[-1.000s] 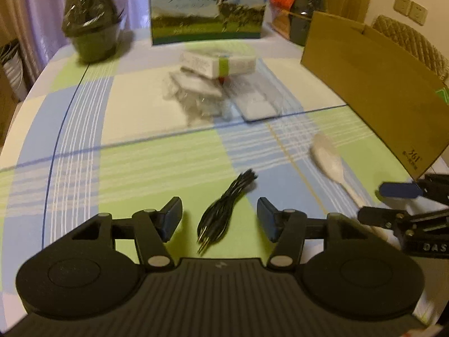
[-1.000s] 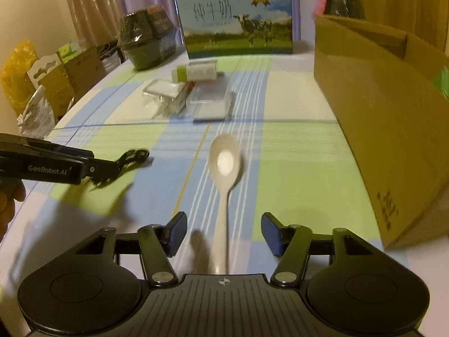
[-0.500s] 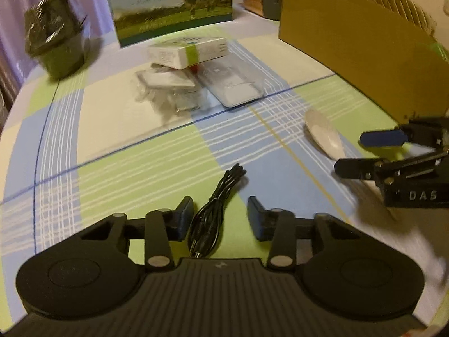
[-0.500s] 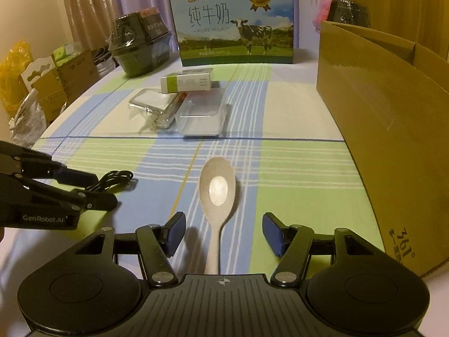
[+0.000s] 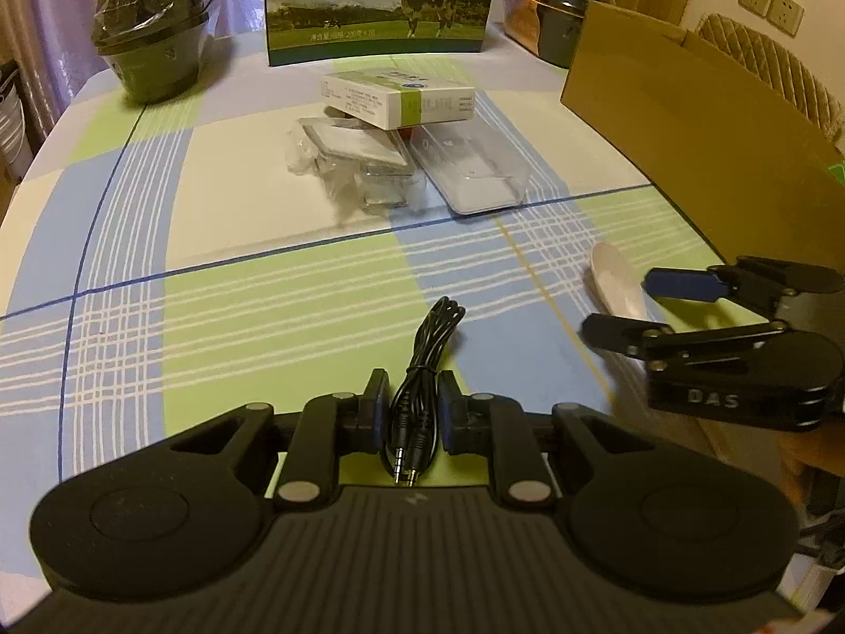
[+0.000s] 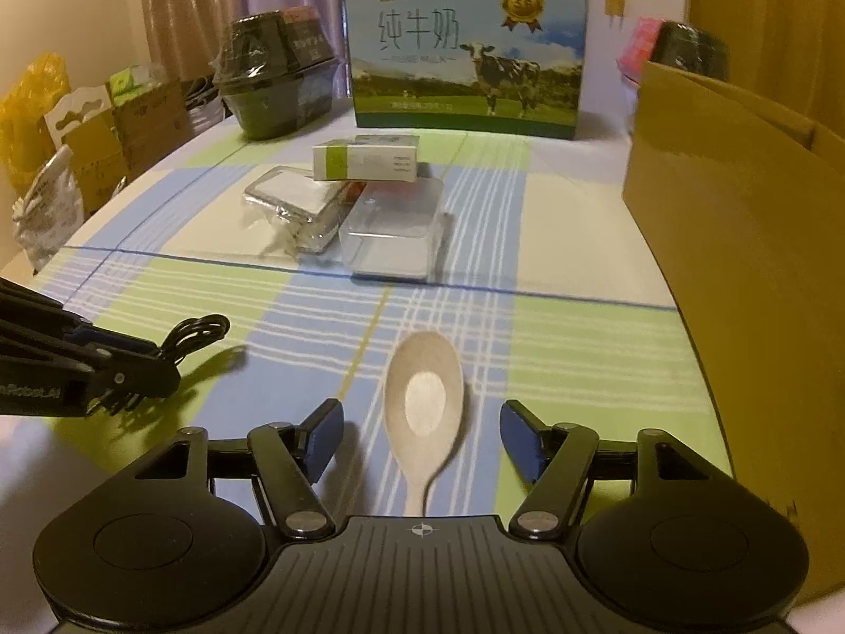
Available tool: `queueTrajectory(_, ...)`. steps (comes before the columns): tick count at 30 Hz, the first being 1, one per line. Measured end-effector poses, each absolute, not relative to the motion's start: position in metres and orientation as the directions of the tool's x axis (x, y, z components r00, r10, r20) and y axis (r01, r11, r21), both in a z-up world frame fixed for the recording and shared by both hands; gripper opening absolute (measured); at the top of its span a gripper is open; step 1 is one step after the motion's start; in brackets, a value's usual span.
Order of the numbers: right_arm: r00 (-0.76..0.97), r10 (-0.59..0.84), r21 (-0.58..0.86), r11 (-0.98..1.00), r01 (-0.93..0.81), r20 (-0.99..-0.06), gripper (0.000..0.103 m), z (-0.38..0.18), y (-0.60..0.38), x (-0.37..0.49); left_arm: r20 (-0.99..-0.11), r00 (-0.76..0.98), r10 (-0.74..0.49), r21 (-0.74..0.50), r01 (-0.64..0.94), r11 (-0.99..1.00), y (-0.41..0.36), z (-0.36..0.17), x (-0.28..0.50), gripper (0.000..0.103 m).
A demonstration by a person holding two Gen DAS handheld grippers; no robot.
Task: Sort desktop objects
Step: 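Carry the black cable and white spoon toward the cardboard box with both tools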
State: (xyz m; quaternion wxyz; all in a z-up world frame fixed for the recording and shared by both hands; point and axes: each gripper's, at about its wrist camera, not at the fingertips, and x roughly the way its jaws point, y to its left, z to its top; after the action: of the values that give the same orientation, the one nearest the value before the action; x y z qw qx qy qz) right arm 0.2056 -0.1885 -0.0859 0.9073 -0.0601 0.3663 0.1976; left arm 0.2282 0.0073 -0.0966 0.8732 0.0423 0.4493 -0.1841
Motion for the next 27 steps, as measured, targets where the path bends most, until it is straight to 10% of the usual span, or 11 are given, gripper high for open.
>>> queueTrajectory(9, 0.657, 0.3, 0.014, 0.915, -0.402, -0.691, 0.061, -0.087, -0.18, 0.21, -0.801, 0.527, -0.283, -0.093, 0.357, 0.929, 0.005, -0.098, 0.228, 0.015)
queueTrajectory(14, 0.661, 0.291, 0.003, 0.917, -0.4, -0.691, 0.029, -0.085, -0.182, 0.208, -0.799, 0.526, -0.291, -0.102, 0.359, 0.928, 0.005, -0.097, 0.228, 0.015)
queueTrajectory(27, 0.672, 0.297, 0.044, 0.929, -0.367, -0.678, 0.028, -0.067, -0.192, 0.189, -0.793, 0.514, -0.326, -0.134, 0.374, 0.918, -0.001, -0.096, 0.223, 0.015)
